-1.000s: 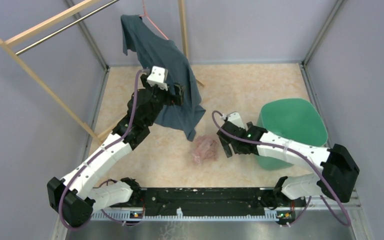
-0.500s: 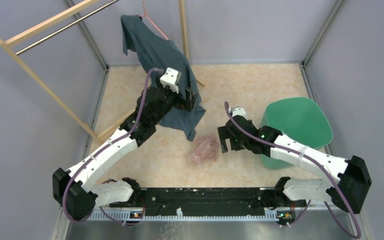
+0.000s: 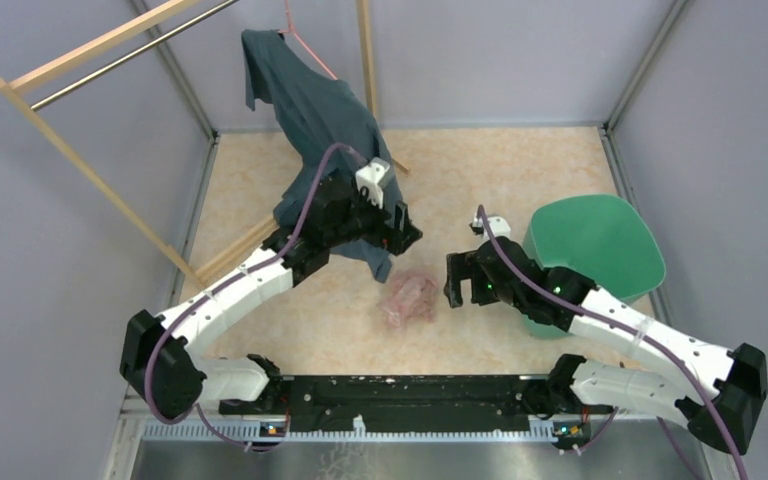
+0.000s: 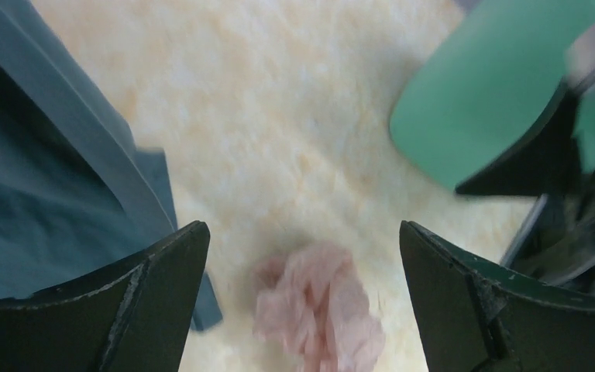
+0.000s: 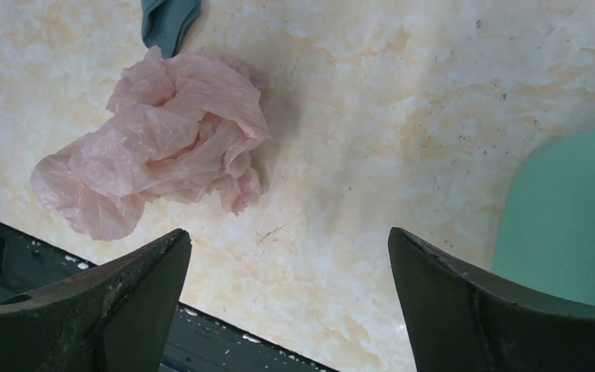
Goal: Put the trash bags into the trash bin
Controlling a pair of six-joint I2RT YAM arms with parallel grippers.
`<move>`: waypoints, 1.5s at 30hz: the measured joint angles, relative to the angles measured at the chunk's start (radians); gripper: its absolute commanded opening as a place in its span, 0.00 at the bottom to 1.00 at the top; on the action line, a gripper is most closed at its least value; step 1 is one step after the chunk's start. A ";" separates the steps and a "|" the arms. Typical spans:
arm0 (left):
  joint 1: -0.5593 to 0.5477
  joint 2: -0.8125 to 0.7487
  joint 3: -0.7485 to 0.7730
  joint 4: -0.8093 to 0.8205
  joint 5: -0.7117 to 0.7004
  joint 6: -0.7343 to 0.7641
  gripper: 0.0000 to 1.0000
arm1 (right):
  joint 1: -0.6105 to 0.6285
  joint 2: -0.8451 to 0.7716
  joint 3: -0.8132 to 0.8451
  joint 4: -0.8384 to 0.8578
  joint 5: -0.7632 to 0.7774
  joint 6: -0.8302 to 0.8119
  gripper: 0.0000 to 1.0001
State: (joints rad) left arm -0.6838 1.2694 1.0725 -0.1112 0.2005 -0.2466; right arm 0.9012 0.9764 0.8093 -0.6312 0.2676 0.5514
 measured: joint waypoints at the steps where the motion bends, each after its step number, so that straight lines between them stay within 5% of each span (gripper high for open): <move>1: 0.000 -0.001 -0.033 -0.001 0.022 0.000 0.98 | 0.000 -0.014 0.000 -0.003 0.003 0.000 0.99; 6: -0.033 0.020 -0.137 -0.073 0.124 0.032 0.98 | 0.000 -0.108 0.000 -0.016 0.011 0.000 0.99; 17: -0.162 0.101 -0.127 -0.166 0.113 0.132 0.97 | 0.000 -0.150 0.006 -0.064 0.031 -0.001 0.99; 20: -0.174 0.176 -0.087 -0.230 0.080 0.145 0.77 | 0.000 -0.131 0.008 -0.073 0.029 -0.001 0.99; 24: -0.177 0.233 -0.043 -0.292 0.041 0.156 0.31 | 0.000 -0.127 0.008 -0.066 -0.001 -0.002 0.99; 28: -0.176 0.209 -0.040 -0.312 0.020 0.159 0.08 | 0.000 -0.116 -0.003 -0.032 -0.060 -0.016 0.98; 31: -0.167 0.122 -0.058 -0.291 0.016 0.158 0.00 | 0.000 -0.116 -0.029 0.017 -0.112 -0.026 0.98; 41: -0.085 -0.346 -0.223 -0.001 0.167 0.116 0.00 | 0.002 -0.221 -0.090 0.232 -0.275 -0.062 0.97; 45: -0.064 -0.408 -0.266 0.077 0.214 0.095 0.00 | 0.002 -0.298 -0.090 0.310 -0.288 -0.072 0.85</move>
State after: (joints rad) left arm -0.7483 0.8616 0.8070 -0.0341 0.4145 -0.1520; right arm 0.9035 0.6785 0.7193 -0.3214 -0.0208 0.4789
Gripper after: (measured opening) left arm 0.008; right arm 0.931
